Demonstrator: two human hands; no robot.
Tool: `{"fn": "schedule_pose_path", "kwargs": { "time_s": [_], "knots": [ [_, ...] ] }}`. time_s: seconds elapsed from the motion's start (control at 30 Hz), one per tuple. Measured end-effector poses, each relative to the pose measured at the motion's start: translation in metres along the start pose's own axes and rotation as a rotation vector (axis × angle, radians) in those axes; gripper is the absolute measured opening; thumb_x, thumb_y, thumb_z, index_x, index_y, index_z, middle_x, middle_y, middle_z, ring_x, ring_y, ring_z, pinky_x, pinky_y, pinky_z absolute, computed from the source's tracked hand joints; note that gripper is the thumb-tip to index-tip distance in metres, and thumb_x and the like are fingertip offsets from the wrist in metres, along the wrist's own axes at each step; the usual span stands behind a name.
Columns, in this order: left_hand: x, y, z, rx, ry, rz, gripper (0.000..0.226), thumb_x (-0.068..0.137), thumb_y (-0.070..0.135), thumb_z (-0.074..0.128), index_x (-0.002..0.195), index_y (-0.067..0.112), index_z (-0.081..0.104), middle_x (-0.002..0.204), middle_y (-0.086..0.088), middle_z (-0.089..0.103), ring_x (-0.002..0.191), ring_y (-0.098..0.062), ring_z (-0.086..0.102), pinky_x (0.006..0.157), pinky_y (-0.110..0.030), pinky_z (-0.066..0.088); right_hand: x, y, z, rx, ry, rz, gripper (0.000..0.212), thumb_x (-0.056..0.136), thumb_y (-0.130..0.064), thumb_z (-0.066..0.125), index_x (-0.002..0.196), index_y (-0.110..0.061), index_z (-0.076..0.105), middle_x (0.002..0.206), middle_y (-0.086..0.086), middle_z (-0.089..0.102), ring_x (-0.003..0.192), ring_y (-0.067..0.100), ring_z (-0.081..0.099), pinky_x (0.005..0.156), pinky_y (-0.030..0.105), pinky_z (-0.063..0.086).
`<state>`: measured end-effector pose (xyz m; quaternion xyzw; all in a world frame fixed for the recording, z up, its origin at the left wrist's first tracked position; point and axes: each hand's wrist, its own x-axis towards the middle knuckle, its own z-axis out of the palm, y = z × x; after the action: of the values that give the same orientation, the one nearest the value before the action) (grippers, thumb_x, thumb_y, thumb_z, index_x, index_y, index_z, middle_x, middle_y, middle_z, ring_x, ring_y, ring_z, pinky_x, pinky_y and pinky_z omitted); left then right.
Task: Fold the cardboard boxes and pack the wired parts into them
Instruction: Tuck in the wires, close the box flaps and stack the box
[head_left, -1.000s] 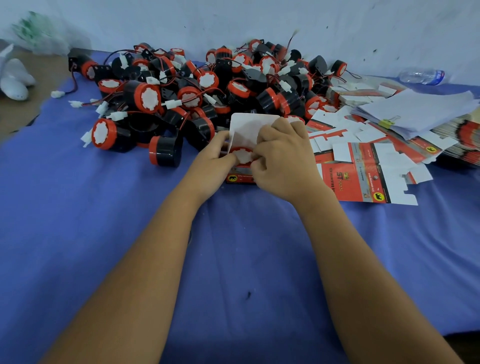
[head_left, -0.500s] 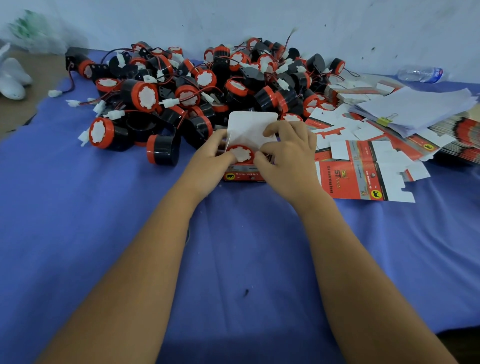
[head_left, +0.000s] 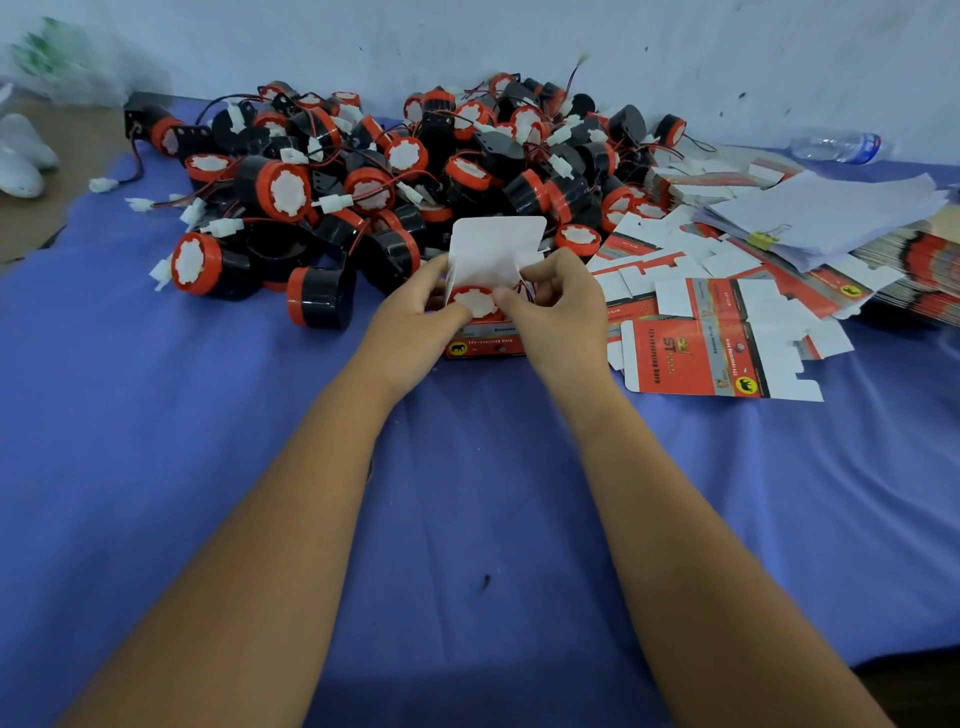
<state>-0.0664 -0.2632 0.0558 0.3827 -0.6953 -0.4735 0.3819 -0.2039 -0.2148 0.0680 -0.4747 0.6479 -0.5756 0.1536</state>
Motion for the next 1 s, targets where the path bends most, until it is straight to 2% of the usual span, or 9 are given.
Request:
{"fn": "schedule_pose_path", "kwargs": {
  "time_s": [0.13,0.27,0.47,0.53,0.6,0.7,0.87,0.93,1.0],
  "knots": [
    [0.0,0.0,0.004,0.07,-0.009,0.033,0.052,0.092,0.025,0.051,0.139,0.043,0.045,0.123,0.02,0.062,0.107,0.004,0.059,0.08,-0.013,0.045,-0.001,0.006,-0.011,-0.123,-0.102,-0.143,0.01,0.086,-0.012,0.07,0.09,-0.011,0.061,0.076,-0.005,0.048,0.067,0.005,0.042,0.062,0.009,0.037],
    [0.007,-0.002,0.009,0.114,-0.021,0.016,0.062,0.101,0.014,0.043,0.157,0.031,0.019,0.149,0.007,0.047,0.128,-0.009,0.05,0.104,-0.031,0.045,-0.001,0.009,-0.022,-0.14,-0.167,-0.244,0.007,0.084,-0.004,0.065,0.088,-0.01,0.065,0.083,-0.008,0.048,0.071,0.005,0.045,0.067,0.012,0.039],
    [0.005,-0.002,0.012,0.114,-0.023,0.011,0.072,0.102,0.014,0.038,0.158,0.034,-0.004,0.155,0.006,0.038,0.129,-0.012,0.048,0.109,-0.037,0.042,0.0,0.006,-0.025,0.102,-0.224,-0.077,0.023,0.093,-0.011,0.06,0.071,-0.008,0.063,0.085,0.0,0.051,0.082,0.013,0.052,0.074,0.031,0.047],
    [0.006,0.001,0.013,0.025,-0.036,-0.019,0.07,0.103,0.017,0.039,0.158,0.037,0.0,0.155,0.005,0.038,0.13,-0.013,0.049,0.109,-0.038,0.043,0.001,0.005,-0.023,0.083,-0.208,-0.054,0.024,0.094,-0.013,0.06,0.071,-0.008,0.064,0.086,0.001,0.052,0.084,0.014,0.053,0.077,0.034,0.049],
    [0.006,0.005,0.013,-0.148,-0.042,-0.05,0.054,0.105,0.025,0.035,0.157,0.029,0.019,0.149,0.002,0.048,0.129,-0.014,0.053,0.106,-0.035,0.047,0.003,0.006,-0.021,0.029,-0.212,-0.042,0.02,0.094,-0.016,0.062,0.077,-0.009,0.068,0.091,0.001,0.055,0.089,0.017,0.056,0.08,0.033,0.051],
    [0.004,0.009,0.01,-0.328,0.025,-0.071,0.039,0.108,0.034,0.025,0.127,0.03,0.058,0.104,0.019,0.074,0.096,0.006,0.067,0.072,-0.008,0.052,0.006,0.006,-0.019,-0.005,-0.202,0.003,0.02,0.094,-0.019,0.063,0.085,-0.002,0.07,0.099,0.001,0.058,0.096,0.017,0.058,0.081,0.035,0.053],
    [0.01,0.003,0.003,-0.294,0.081,-0.095,0.03,0.102,0.014,0.048,0.104,0.035,0.068,0.094,0.016,0.075,0.089,-0.001,0.07,0.071,-0.014,0.052,0.012,0.007,-0.01,-0.052,-0.133,0.095,0.014,0.086,-0.024,0.072,0.077,-0.017,0.066,0.096,-0.003,0.062,0.089,0.011,0.06,0.072,0.024,0.051],
    [0.012,0.0,0.001,-0.305,0.086,-0.09,0.03,0.098,0.007,0.054,0.105,0.032,0.069,0.095,0.015,0.076,0.091,-0.002,0.07,0.074,-0.016,0.053,0.013,0.008,-0.008,0.066,-0.131,0.213,0.017,0.083,-0.021,0.076,0.092,-0.021,0.061,0.099,-0.003,0.062,0.09,0.012,0.061,0.069,0.023,0.052],
    [0.012,-0.001,0.002,-0.262,0.072,-0.06,0.033,0.095,0.001,0.057,0.108,0.03,0.066,0.098,0.015,0.075,0.094,-0.004,0.07,0.076,-0.018,0.053,0.014,0.011,-0.009,0.252,-0.171,0.303,0.039,0.083,-0.015,0.076,0.111,-0.027,0.051,0.107,-0.004,0.06,0.095,0.014,0.063,0.073,0.026,0.056]
  ]
}}
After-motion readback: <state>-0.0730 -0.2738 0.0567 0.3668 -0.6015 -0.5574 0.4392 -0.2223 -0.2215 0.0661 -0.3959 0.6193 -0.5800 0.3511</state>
